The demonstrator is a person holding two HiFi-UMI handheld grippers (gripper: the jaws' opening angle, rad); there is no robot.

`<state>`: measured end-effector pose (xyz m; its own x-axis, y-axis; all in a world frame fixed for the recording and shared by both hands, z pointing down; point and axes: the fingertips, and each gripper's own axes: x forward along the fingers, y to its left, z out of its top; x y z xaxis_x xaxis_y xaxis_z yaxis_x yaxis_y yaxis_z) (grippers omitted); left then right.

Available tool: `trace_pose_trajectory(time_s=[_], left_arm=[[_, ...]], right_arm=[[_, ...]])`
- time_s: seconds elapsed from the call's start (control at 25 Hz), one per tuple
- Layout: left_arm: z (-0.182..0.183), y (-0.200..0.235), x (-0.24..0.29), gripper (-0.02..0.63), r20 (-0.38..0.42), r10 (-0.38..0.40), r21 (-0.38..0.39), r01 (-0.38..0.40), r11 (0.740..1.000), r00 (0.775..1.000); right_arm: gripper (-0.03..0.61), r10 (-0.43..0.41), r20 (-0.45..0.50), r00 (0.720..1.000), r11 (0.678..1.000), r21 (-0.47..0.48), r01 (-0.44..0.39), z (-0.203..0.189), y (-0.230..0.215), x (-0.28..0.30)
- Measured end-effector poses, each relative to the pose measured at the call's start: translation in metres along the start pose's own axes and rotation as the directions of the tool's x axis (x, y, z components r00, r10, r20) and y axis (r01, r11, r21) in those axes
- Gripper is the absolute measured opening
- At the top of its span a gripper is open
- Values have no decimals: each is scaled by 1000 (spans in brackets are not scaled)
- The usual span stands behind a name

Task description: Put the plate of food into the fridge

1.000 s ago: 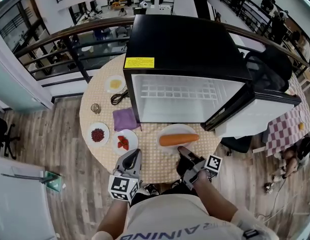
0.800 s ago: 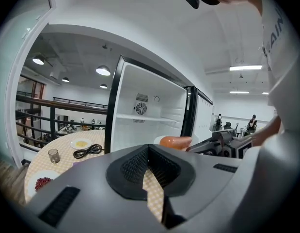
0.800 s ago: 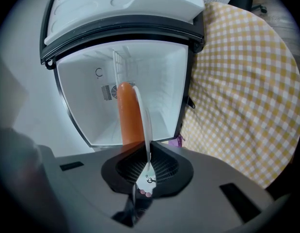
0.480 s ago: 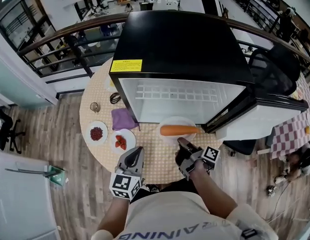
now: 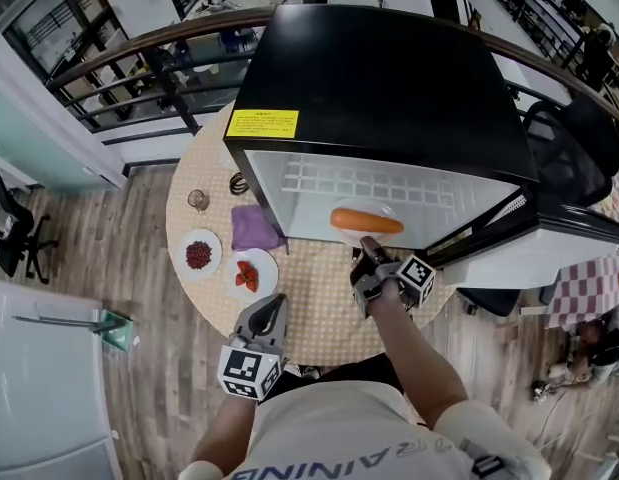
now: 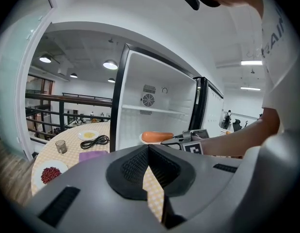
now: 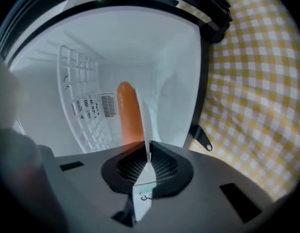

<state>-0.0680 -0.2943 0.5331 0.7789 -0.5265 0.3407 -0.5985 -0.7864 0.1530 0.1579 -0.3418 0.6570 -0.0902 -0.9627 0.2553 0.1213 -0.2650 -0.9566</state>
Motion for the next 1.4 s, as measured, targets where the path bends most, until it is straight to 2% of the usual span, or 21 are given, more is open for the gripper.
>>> trace_pose_trajectory(time_s=[0.16,0.56,0.8,1.0,1.2,1.28,1.4], left_arm=[[-7,3,-2,8,-17,11,-6,-11,1000,1000],[-18,12,-7,8,-37,30,-38,-32,999,999],[-15,10,-5,8,-18,-2,-54,1,999,1000],[-19,11,-5,8,-28,1,-55,-2,998,1000],[-19,13,-4,8,-27,-4,-63,2,998,1000],[-21,13,-4,8,-31,-8,-72,6,997,999],[-25,13,-2,8,-41,-7,-80,4,997,999]], right_arm=[[35,-11,17,1000,1000,-16,11,14,-4,21],[38,-55,104,993,998,40,51,34,-7,56],[44,-106,126,986,994,44,102,41,-5,67],[47,-129,127,983,991,43,125,44,-7,72],[60,-90,92,992,995,-40,94,43,6,75],[78,-81,61,995,989,-117,88,39,13,77],[105,-84,22,996,965,-249,87,34,20,78]])
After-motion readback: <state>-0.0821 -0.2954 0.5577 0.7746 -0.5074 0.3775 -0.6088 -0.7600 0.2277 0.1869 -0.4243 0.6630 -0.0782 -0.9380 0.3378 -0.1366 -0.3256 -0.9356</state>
